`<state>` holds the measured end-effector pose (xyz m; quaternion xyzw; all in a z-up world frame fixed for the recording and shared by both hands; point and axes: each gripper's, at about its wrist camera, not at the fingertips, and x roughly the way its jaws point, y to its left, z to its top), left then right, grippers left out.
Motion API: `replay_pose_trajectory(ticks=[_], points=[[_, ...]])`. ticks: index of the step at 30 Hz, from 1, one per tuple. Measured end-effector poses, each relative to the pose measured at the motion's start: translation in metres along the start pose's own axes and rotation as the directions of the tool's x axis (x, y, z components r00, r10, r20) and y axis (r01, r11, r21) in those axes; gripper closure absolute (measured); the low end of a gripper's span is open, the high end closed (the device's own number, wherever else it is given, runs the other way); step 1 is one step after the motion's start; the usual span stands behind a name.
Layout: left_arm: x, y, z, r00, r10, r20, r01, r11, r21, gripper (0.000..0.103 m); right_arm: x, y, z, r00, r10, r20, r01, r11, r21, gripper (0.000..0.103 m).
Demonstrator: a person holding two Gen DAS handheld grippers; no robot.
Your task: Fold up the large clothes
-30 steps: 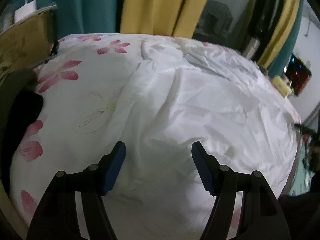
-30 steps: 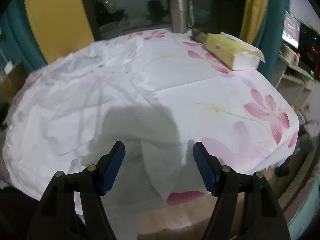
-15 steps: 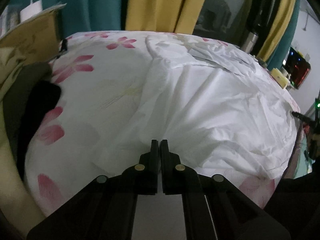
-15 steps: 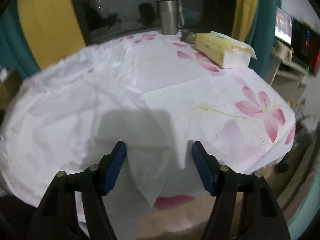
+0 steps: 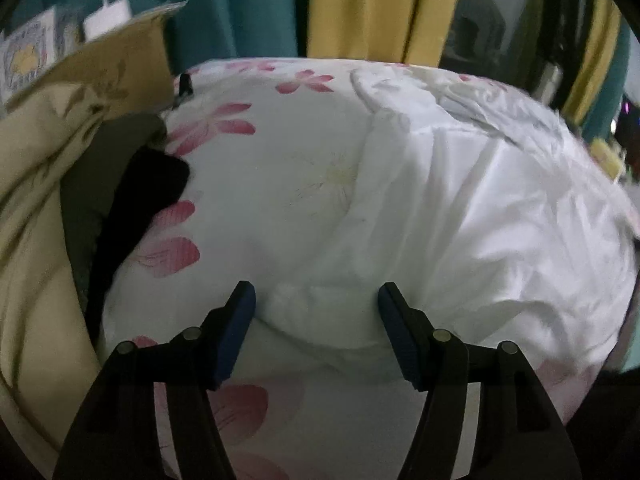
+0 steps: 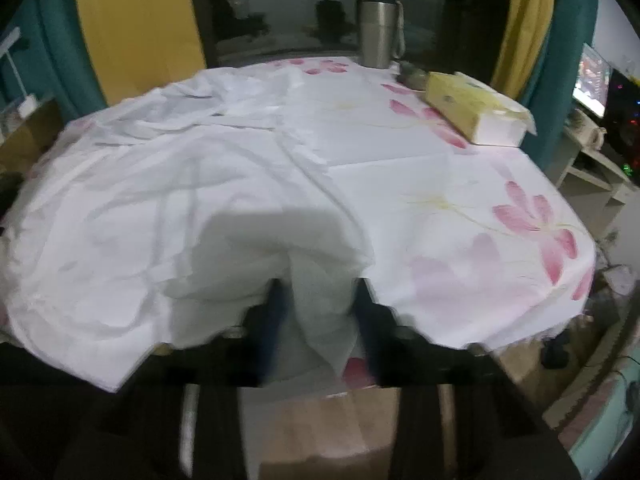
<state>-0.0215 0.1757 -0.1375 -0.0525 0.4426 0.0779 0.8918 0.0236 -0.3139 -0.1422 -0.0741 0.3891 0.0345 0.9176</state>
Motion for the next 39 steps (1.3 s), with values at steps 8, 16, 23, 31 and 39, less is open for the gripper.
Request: replay_pose_trajectory(ticks=[8,16,23,31,39], points=[[-0.007,-0.006,0.002,0.993,-0.112,-0.035,0.114,0.992,0.055,0.098,-0.007,-0.001,0.0,0.994,0.104,0.03,-0.106,0.993,0.06,0.099],[-0.047,0.006,0.026,0.973,-0.208,0.098,0.21,0.978,-0.014,0.099,-0.043,-0.011,0.022,0.985,0.102,0.137,-0.115,0.99,0.086,0.099],[-0.076,0.009,0.042,0.955,-0.238,0.175,0.248,0.968,-0.04,0.099,-0.061,-0.025,0.03,0.983,0.054,0.175,-0.074,0.992,0.105,0.099],[-0.079,0.016,0.032,0.954,-0.25,0.163,0.264,0.962,-0.065,0.099,-0.055,-0.035,0.026,0.983,0.068,0.169,-0.092,0.986,0.137,0.099],[-0.098,0.028,0.045,0.92,-0.304,0.247,0.332,0.94,-0.08,0.099,-0.085,-0.042,0.039,0.969,0.049,0.241,-0.084,0.987,0.137,0.099]])
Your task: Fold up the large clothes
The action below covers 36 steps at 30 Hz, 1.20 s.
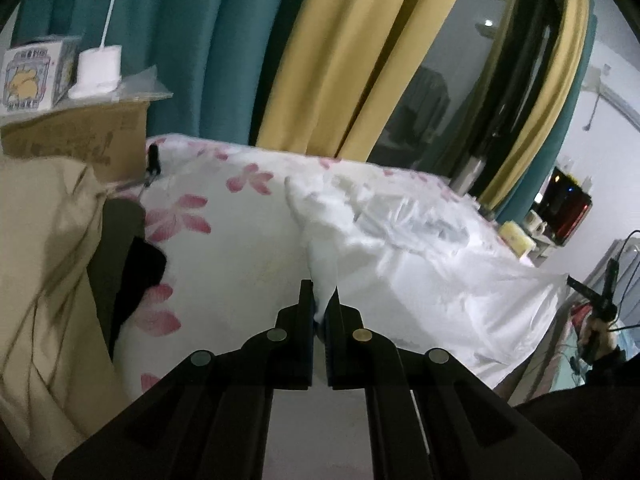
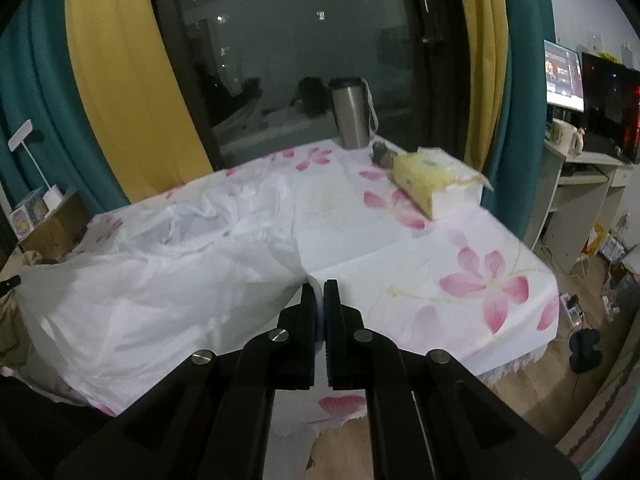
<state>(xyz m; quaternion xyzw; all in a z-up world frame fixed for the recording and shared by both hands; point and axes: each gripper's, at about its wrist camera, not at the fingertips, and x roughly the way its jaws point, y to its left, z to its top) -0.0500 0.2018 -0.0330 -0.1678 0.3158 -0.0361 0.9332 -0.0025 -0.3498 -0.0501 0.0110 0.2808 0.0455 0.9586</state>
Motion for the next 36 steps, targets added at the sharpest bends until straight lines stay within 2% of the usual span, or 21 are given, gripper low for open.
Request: replay_pose_trajectory(ticks=[12,23,30,36], points=[[0.018,-0.004,0.052,0.999,-0.001,0.046,-0.003,0.997,0.08,0.099,0.008,0.002,0.051,0.998,0.005,0.065,-0.001,0.998,-0.061,0.099],[0.057,0.006,0.099,0.995,0.008,0.103,-0.016,0.997,0.073,0.099,0.045,-0.013,0.103,0.995,0.022,0.094,-0.016,0.998,-0.061,0.099],[0.093,0.017,0.13,0.996,0.002,0.091,-0.008,0.998,0.062,0.099,0.082,-0.018,0.132,0.996,0.029,0.09,-0.024,0.998,-0.055,0.099],[0.131,0.032,0.15,0.998,0.023,0.063,-0.026,0.999,0.045,0.099,0.113,-0.017,0.148,0.997,0.038,0.072,-0.033,0.998,-0.059,0.099]])
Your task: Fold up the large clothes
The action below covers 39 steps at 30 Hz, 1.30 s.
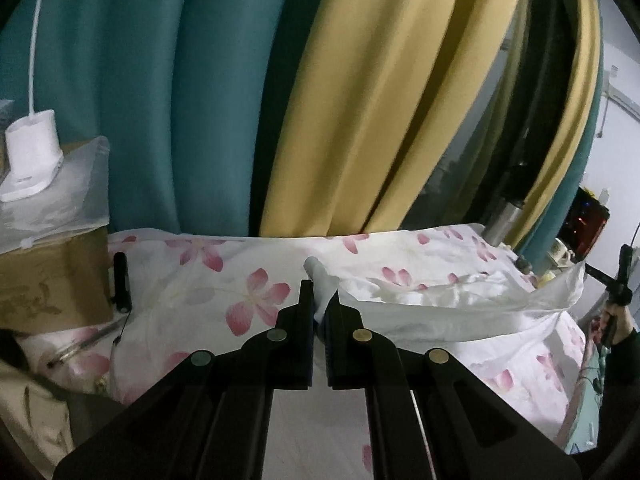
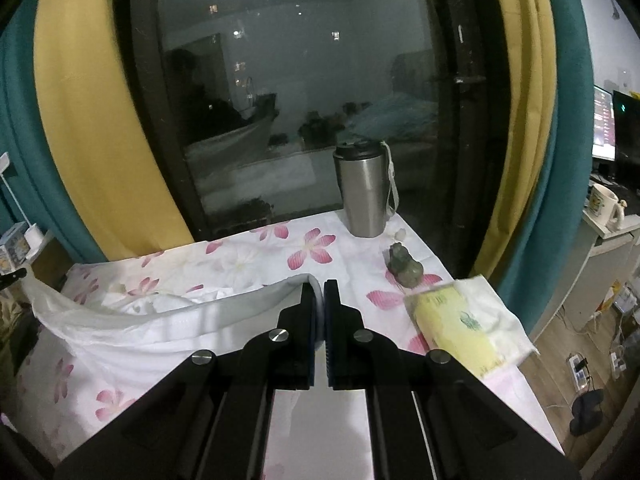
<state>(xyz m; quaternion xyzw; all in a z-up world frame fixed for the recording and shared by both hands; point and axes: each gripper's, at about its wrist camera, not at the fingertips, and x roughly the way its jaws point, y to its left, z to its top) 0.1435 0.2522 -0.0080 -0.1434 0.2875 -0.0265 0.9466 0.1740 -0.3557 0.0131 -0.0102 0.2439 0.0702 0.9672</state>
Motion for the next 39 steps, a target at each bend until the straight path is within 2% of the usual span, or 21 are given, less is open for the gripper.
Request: replay_pose_trajectory(ticks=[3,14,20,31,38,39], points=[[0.021,0.005,0.004,1.0,-0.001,-0.031,0.001,1.0,0.001,0.099,0.017,-0.002,0.005,1.0,0.001,-0.006,-0.001,1.0,-0.001,0.099],[0.093,0.018,0.009,0.991,0.085,-0.098,-0.084,0.996,0.014,0.099,0.084,-0.012,0.014,0.999,0.026,-0.026,-0.024,0.998,0.062,0.099],[0.124,0.026,0.007,0.986,0.098,-0.134,-0.098,0.995,0.006,0.099,0.118,-0.011,0.017,0.998,0.03,-0.048,-0.026,0.997,0.078,0.099],[0.17,0.039,-0.003,0.969,0.134,-0.209,-0.138,0.99,-0.004,0.098,0.191,-0.022,0.015,0.985,0.002,-0.171,0.009,0.998,0.064,0.099],[0.194,0.049,-0.016,0.952,0.147,-0.269,-0.157,0.988,-0.014,0.098,0.222,-0.023,0.005,0.968,-0.056,-0.243,0.062,0.998,0.02,0.099],[0.193,0.049,-0.014,0.954,0.148,-0.259,-0.158,0.987,-0.016,0.098,0.226,-0.023,0.003,0.965,-0.064,-0.254,0.07,0.998,0.012,0.099]])
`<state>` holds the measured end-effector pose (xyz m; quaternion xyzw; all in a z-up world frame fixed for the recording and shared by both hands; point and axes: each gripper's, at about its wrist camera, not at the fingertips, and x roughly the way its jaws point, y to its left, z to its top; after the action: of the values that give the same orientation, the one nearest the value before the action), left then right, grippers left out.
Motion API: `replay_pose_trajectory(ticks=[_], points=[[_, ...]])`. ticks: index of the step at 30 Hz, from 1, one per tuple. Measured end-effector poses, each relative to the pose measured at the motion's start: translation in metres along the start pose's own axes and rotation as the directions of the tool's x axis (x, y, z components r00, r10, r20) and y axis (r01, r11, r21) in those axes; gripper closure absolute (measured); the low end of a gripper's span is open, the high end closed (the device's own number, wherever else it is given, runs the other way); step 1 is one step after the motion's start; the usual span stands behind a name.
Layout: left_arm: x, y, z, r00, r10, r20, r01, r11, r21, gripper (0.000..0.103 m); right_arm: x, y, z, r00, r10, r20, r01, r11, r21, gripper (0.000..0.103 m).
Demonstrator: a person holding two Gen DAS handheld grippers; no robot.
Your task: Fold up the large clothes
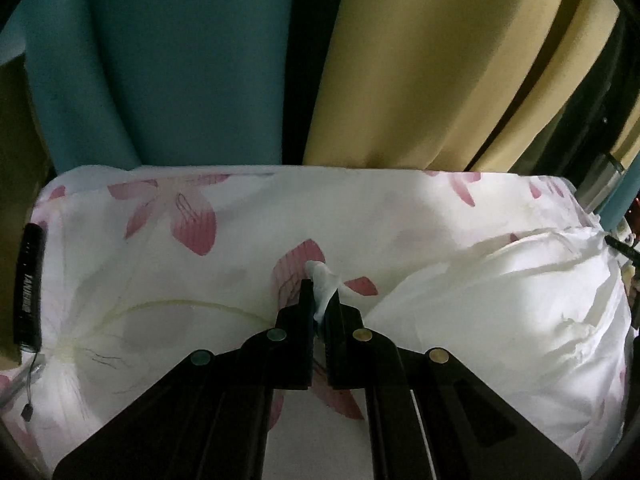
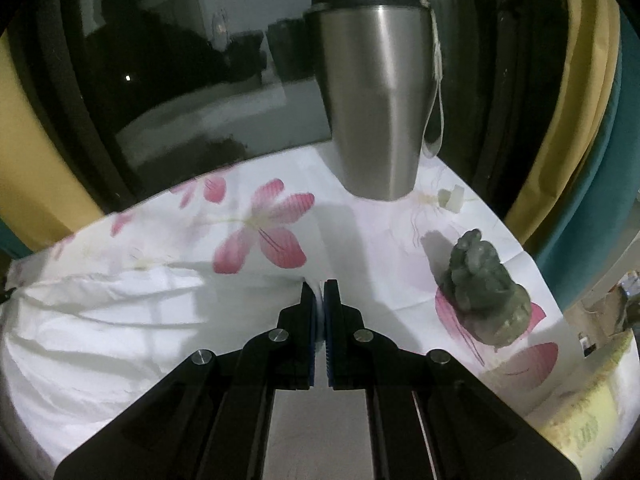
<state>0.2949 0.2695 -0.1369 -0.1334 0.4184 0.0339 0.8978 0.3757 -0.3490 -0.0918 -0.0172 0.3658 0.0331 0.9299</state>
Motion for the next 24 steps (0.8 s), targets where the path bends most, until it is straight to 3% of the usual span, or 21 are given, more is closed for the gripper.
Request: replay_pose_trajectory(ticks=[3,5,7,8,9,12,15,19,24], points=[[-0.005,-0.003,0.003,0.999,0.04,0.019,-0.04,0.999,0.02,0.091,0.008,0.003,-0.003,1.0,-0.023,-0.017,0.023,0.999,-0.025,0.098],[-0.011,-0.007,0.005,0.996,0.086,0.036,-0.088,0.995,0.045,0.078,0.005,0.006,-0.002,0.999,-0.044,-0.016,0.043,0.998,-0.046,0.092],[-0.021,-0.012,0.006,0.993,0.09,0.07,-0.094,0.993,0.064,0.069,-0.006,0.011,0.0,0.995,-0.095,0.017,0.096,0.992,-0.077,0.073],[-0.028,-0.015,0.006,0.992,0.086,0.09,-0.093,0.993,0.077,0.063,-0.012,0.014,0.001,0.992,-0.119,0.037,0.122,0.989,-0.089,0.051],[-0.036,-0.02,0.006,0.991,0.085,0.107,-0.095,0.991,0.093,0.061,-0.022,0.018,0.002,0.987,-0.144,0.069,0.151,0.983,-0.108,0.036],[-0.059,-0.038,0.004,0.987,0.055,0.153,-0.079,0.984,0.161,0.054,-0.052,0.035,0.001,0.979,-0.139,0.151,0.164,0.971,-0.173,0.034],[-0.076,-0.058,-0.003,0.988,-0.022,0.152,-0.015,0.971,0.238,0.05,-0.072,0.062,-0.005,0.984,-0.045,0.17,0.091,0.957,-0.276,0.034],[-0.08,-0.096,-0.017,0.981,-0.174,0.087,0.131,0.921,0.366,0.047,-0.082,0.107,-0.023,0.979,0.179,0.101,-0.121,0.899,-0.422,0.034],[-0.065,-0.14,-0.04,0.973,-0.229,0.0,0.202,0.859,0.471,0.046,-0.069,0.151,-0.043,0.959,0.279,-0.042,-0.26,0.817,-0.515,0.034]])
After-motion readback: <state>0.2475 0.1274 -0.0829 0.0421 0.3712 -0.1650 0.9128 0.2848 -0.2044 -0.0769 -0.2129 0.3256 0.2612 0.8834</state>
